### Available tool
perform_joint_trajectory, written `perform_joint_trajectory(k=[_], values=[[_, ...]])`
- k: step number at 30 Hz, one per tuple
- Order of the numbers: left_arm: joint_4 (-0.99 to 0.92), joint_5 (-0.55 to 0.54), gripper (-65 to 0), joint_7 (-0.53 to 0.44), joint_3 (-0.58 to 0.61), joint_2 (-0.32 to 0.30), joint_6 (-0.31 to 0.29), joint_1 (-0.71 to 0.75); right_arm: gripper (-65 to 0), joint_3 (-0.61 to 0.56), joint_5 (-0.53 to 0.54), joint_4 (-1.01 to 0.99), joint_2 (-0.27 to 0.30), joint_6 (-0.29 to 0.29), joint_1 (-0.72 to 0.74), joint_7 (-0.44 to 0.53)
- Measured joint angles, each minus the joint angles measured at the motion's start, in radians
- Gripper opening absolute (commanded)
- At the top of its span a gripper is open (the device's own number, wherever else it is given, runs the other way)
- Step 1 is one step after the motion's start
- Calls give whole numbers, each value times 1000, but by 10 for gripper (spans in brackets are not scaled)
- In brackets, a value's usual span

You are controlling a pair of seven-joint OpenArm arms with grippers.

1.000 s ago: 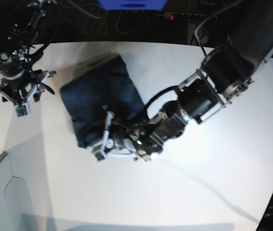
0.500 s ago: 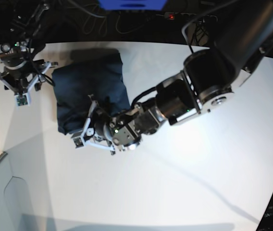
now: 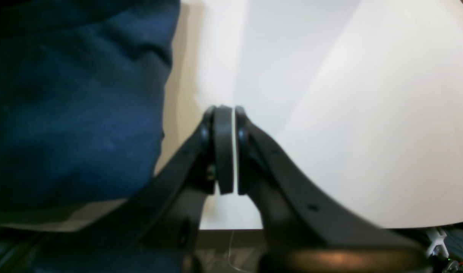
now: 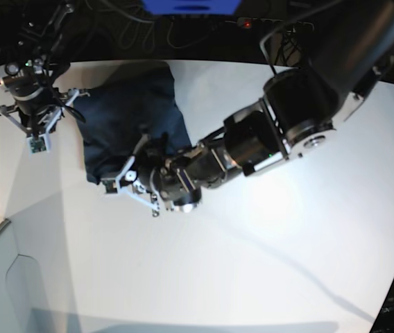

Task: Layout the t-shirt on the table in an organized manner, then fold the t-shirt properly
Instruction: 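Release the left gripper and flatten the folded shirt with the right gripper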

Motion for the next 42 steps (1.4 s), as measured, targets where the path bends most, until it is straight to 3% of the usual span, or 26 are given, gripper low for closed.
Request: perform_joint_trajectory(k=[9,13,24,34,42], values=[[3,69,-198,-3,-2,0,0,-3,-650,-82,0,0,0,0,-49,1],[3,70,-104,8,-2,0,-1,-27,-650,-82,0,0,0,0,-44,1],[51,83,-96,17,-369,-18,-7,-38,-650,-82,0,37,1,0,-79,3],[303,84,-95,35,-596,-124,-8,74,-650,-151,0,43,3,0,-146,4],[562,89,-96,186,-882,-249,-2,274,-650,-187,1,37,1,0,-145,8]])
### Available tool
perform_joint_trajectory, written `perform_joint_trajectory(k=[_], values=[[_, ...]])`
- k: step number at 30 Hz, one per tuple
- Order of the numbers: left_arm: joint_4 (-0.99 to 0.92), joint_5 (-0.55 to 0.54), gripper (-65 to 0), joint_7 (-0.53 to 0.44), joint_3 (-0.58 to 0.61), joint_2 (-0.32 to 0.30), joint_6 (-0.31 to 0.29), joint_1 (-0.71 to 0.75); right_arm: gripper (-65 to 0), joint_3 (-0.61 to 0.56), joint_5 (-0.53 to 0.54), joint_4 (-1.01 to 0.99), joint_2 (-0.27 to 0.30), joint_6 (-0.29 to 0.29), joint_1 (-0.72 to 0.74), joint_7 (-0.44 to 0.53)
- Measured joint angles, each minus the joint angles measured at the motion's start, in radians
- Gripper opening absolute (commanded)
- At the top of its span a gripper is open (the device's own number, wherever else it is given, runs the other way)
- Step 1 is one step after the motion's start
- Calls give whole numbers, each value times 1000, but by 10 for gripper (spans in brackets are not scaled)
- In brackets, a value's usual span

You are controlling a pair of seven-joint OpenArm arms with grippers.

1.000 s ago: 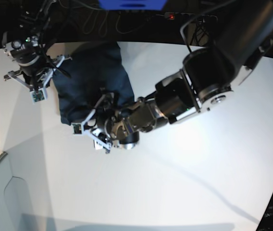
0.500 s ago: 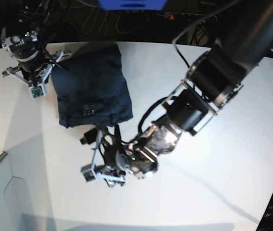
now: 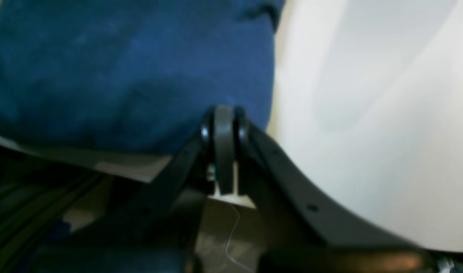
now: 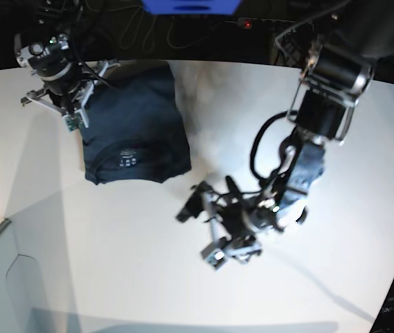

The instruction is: Layout the t-shirt on the table in an organized manner, then fold the t-shirt properly

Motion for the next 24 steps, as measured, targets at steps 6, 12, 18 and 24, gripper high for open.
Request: perform_joint_trajectory(k=[6,12,18,24], values=[[248,-10,-96,100,-196,-60,-1,171,-650,6,0,-69,3,0,37,43],[431,-2,-96,206,-402,-64,-9,377,-650,2,0,-156,3,0,46,89],[468,-8,-96,203,-537,-62,-10,523,-650,3,0,-220,3,0,43,118],[459,-5,-96,201,-626,-62,-10,611,-650,2,0,-264,5,0,44,132]])
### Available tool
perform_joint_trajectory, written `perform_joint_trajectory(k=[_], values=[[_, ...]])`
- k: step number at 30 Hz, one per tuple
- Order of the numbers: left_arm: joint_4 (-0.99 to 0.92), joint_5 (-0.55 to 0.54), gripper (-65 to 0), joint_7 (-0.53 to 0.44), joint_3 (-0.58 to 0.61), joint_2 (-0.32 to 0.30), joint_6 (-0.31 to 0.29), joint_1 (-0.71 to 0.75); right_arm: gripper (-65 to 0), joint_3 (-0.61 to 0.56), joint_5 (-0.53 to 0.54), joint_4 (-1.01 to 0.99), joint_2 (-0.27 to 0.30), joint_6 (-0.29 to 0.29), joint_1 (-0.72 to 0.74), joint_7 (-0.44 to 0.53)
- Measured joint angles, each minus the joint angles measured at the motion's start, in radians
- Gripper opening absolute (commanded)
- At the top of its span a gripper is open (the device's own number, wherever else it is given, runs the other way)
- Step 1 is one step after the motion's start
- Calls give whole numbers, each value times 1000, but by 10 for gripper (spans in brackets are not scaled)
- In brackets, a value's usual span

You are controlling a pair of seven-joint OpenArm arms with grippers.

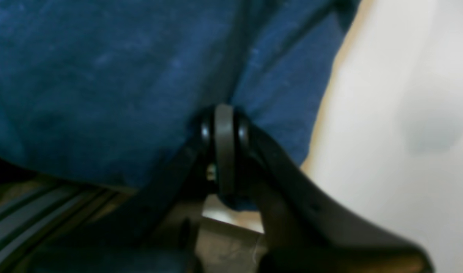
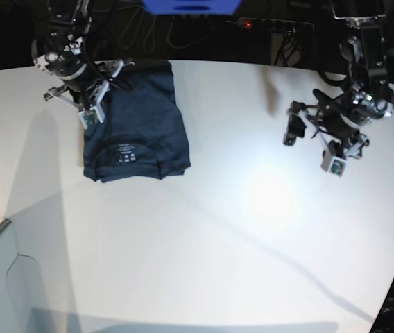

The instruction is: Layout the t-shirt on the table in an organized manner, then fold the t-shirt properly

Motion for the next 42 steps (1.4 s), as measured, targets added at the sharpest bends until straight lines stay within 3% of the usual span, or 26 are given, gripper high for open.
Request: perform_joint_trajectory(k=[11,16,22,24,29,32,38,42], values=[[5,-3,-94,0,-34,3,0,70,-650,10,-1,28,-4,0,1,-18],[13,-4,-97,0,-34,11,1,116,-650,59,-4,178,5,0,5,-25],[18,-8,-103,-3,-32,11,0,186,-650,129,1,163,-6,0,15,-20],[18,-7,-147,-4,-33,11,0,214,-650,160,-5,111,0,1,34,-29],[11,-10,-382,-4,-26,17,0,269,-650,222,-3,-13,-3,0,74,-18],[8,-9,-487,-9,-34,21,0,286,-650,211,-3,-28,-5,0,54,-21],[9,-15,-583,-19,-36,31,0,308,-650,115,-1,-28,-4,0,-10,-16],[10,-16,-611,-25,-34,31,0,313,-650,127,-1,-26,-8,0,-14,-16]])
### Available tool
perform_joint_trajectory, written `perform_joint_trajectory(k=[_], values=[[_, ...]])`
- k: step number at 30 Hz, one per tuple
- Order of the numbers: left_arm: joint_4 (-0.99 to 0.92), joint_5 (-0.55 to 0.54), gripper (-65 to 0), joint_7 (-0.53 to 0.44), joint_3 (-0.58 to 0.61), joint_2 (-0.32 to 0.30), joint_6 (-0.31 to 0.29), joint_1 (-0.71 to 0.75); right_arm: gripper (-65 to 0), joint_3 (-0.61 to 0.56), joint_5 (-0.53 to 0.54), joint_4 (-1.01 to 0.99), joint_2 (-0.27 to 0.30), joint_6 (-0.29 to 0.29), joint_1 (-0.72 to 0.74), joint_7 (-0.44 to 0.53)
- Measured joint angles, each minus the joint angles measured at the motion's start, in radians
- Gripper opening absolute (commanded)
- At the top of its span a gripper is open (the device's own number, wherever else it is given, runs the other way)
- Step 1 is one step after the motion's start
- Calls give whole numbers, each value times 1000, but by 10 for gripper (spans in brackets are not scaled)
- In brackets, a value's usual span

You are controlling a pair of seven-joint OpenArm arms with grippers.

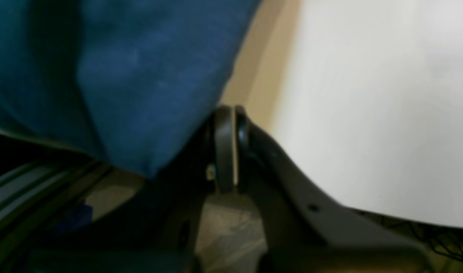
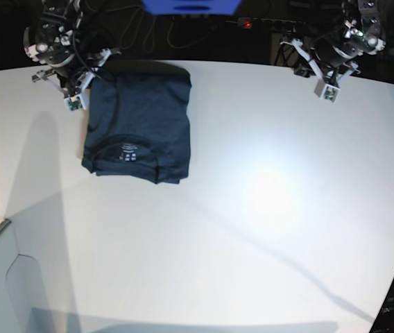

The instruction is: Layout the t-shirt on the table in an organized manner, then fold the t-shirt properly

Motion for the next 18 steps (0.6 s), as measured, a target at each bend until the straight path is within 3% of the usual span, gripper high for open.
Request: perform_joint_trajectory(k=[7,12,18], values=[[1,10,-613,20,8,8,0,41,-650,128,1,2,2,0,26,0],[9,11,-650,18,9,37,-3,123,-650,235,2,62,2,0,18,-6],[34,8,-650,12,2,36,0,193,-650,249,0,123,0,0,-93,-8]])
